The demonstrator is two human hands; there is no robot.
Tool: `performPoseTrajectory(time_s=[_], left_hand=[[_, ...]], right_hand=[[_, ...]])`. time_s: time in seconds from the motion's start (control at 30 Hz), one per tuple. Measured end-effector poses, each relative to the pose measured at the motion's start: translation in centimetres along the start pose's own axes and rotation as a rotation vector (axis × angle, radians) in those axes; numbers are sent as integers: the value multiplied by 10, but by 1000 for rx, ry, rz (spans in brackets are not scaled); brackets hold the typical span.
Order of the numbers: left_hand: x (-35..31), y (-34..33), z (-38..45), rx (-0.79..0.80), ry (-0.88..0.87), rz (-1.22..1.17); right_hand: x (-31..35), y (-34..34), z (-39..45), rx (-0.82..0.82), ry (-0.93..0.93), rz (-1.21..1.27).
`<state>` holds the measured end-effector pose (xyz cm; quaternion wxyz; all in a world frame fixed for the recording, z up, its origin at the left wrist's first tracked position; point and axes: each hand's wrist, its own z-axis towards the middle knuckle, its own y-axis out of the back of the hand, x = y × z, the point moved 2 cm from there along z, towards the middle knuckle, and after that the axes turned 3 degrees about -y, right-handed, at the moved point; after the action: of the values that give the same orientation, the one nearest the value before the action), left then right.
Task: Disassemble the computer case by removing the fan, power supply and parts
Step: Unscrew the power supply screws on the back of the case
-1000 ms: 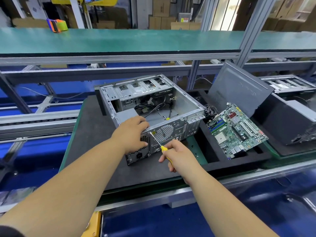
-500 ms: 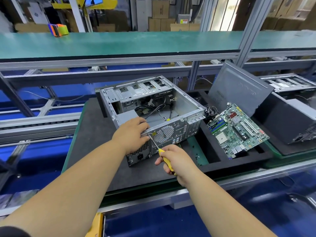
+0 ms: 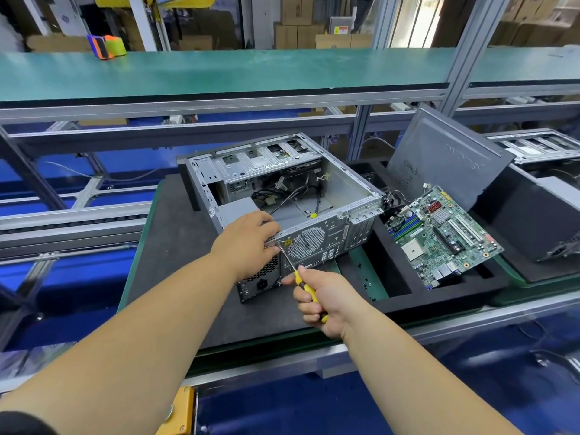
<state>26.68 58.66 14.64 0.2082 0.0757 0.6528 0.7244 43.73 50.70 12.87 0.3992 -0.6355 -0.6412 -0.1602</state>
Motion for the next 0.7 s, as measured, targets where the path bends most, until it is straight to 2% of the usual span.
performPoseTrajectory(time_s=[0.2, 0.37, 0.53, 0.6, 0.7], left_hand=[[-1, 1, -2, -4, 2, 7], [-2, 1, -2, -5, 8, 7], [-2, 0, -2, -8, 8, -8], [-2, 1, -1, -11, 8, -6], [-2, 1, -1, -11, 6, 1]], right_hand=[[7, -11, -7, -274, 181, -500], [12, -16, -9, -439, 312, -1004], [10, -27, -10, -641, 340, -1344], [8, -31, -10, -680, 344, -1433], [10, -28, -11, -620, 358, -1369]])
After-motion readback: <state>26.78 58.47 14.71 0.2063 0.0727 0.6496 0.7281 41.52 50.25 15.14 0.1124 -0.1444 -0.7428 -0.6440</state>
